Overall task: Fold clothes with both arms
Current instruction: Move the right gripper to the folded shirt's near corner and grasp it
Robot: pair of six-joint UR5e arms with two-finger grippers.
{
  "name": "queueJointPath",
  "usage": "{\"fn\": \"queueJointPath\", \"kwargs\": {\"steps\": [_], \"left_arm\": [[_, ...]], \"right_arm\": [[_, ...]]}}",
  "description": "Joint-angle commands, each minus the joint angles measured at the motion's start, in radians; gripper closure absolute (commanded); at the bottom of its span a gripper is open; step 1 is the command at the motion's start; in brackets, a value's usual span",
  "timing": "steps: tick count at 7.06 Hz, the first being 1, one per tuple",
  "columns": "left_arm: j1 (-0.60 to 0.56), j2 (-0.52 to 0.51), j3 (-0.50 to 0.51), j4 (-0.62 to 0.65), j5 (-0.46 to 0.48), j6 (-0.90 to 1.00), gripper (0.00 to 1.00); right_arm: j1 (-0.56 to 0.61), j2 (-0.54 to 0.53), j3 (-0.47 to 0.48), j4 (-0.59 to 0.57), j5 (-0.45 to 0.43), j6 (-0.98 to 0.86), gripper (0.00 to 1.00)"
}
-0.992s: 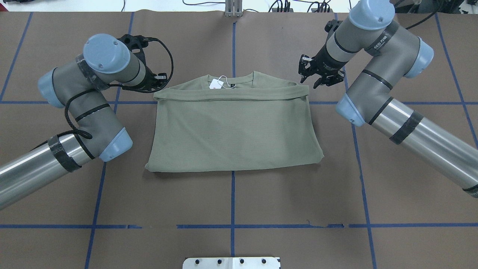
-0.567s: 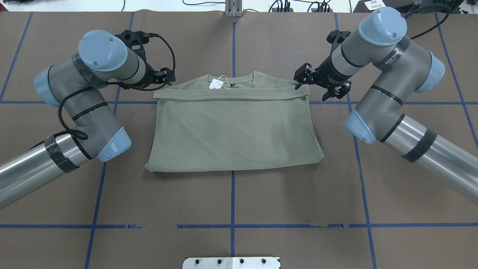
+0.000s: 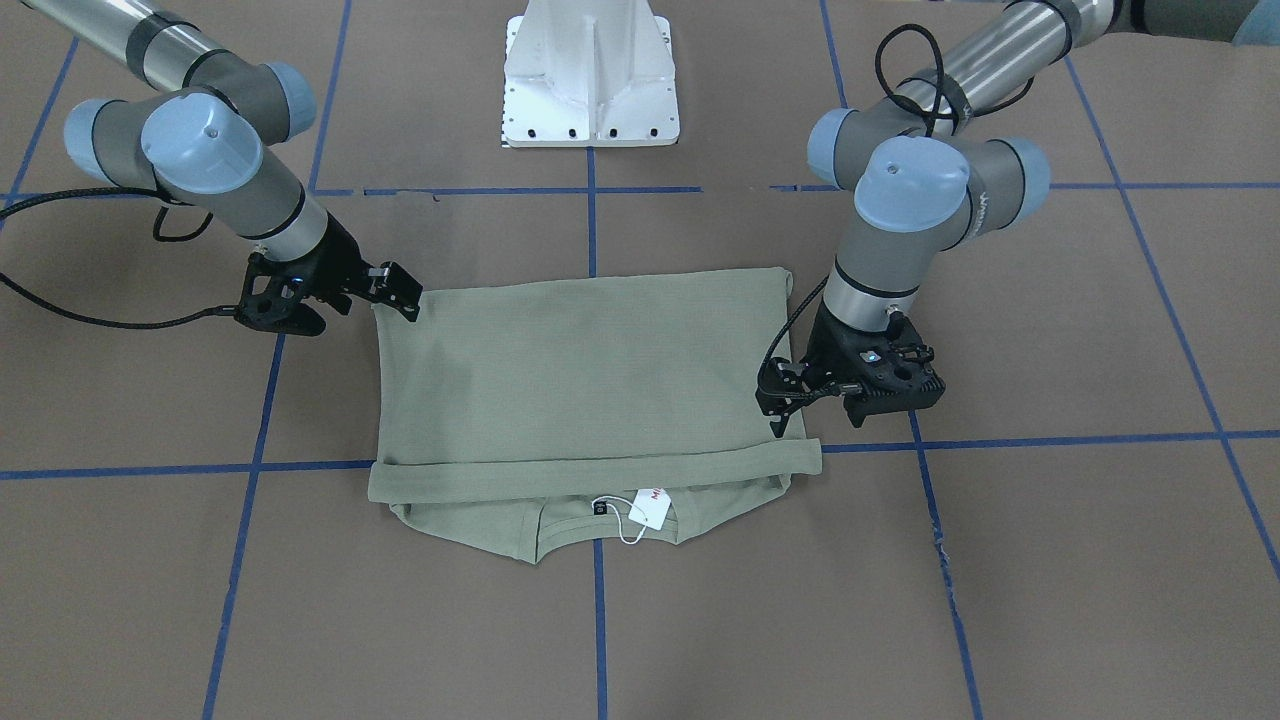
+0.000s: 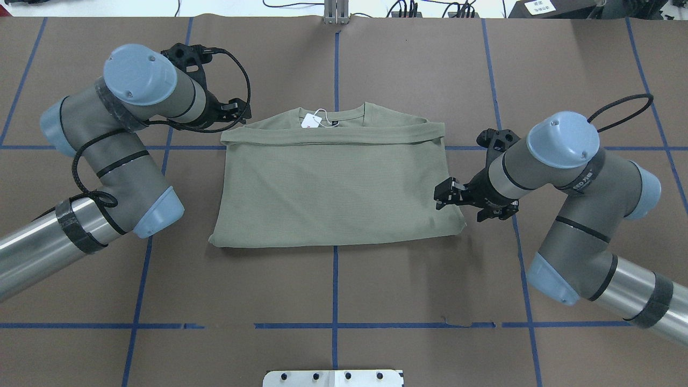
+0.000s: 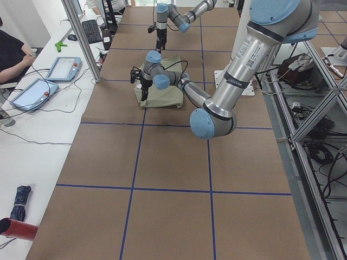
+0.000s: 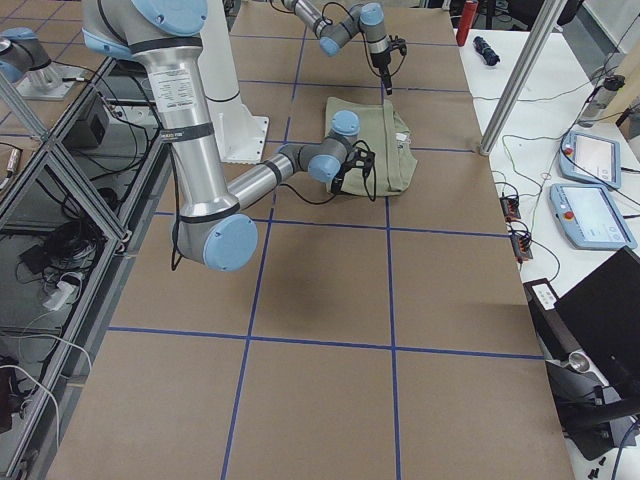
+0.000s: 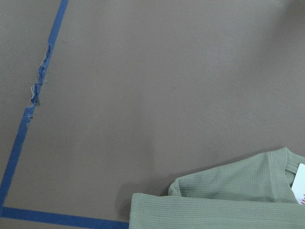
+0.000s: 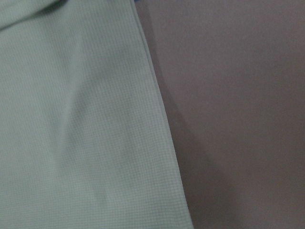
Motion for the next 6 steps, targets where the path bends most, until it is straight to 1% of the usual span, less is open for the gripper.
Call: {"fn": "queueJointPath", "kwargs": {"steps": [1, 2, 4, 6], "left_arm": [[0.002, 0.001, -0.002, -0.002, 0.0, -0.001, 0.0], [0.004, 0.001, -0.002, -0.005, -0.001, -0.002, 0.0], [0.004, 0.001, -0.002, -0.005, 0.0, -0.002, 0.0], [0.004, 0.001, -0.002, -0.005, 0.0, -0.004, 0.0]], "right_arm": [[-0.044, -0.013, -0.008, -0.002, -0.026, 0.006, 0.02], [-0.044, -0.015, -0.008, -0.002, -0.029, 0.006, 0.14], [-0.043, -0.013, -0.008, -0.003, -0.026, 0.005, 1.0], [-0.043, -0.01, -0.005, -0.025, -0.02, 0.005, 1.0]]}}
